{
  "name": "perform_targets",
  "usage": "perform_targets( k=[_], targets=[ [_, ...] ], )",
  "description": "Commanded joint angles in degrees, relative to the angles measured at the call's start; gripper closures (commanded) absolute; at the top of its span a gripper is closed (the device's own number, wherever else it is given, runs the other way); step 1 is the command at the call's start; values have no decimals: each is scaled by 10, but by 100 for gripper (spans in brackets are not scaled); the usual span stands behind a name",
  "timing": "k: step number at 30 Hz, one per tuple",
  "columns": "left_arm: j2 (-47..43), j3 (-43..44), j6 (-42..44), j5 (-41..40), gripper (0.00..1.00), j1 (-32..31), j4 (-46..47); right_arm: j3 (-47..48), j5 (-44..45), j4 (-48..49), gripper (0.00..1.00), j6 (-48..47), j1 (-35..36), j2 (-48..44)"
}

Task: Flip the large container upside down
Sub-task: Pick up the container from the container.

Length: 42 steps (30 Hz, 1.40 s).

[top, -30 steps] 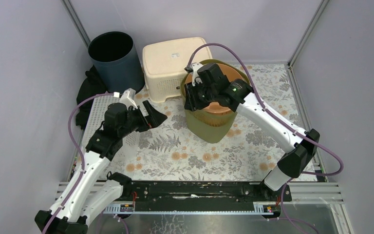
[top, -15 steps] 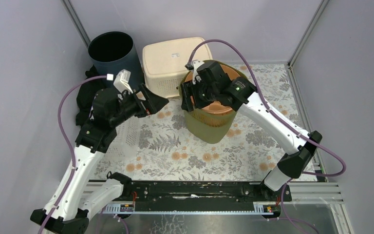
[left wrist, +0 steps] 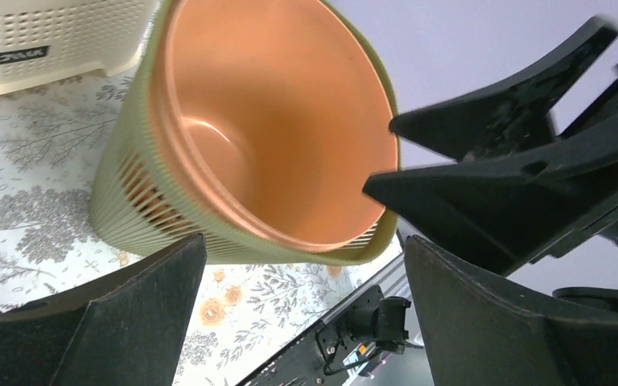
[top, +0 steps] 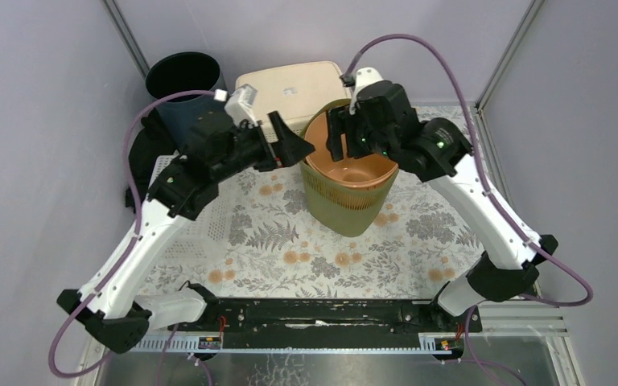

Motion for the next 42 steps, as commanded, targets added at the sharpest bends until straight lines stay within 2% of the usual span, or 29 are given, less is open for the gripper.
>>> perform_targets(
  k=[1, 7, 13, 30, 42],
  targets=[
    [64, 90, 38, -118, 0, -67, -62, 86, 91, -63, 29, -10, -39, 4],
    [145, 179, 68, -240, 0, -135, -142, 105, 77, -100, 38, -10, -132, 21],
    [187, 207, 69, -291, 0, -154, -169, 88, 72, -104, 41, -21, -168, 40],
    [245, 225, 75, -326, 0, -162, -178, 12, 43, -77, 47, -37, -220, 46],
    [274, 246, 82, -355, 0, -162, -204, -23, 34, -66, 47, -41, -233, 44]
  ],
)
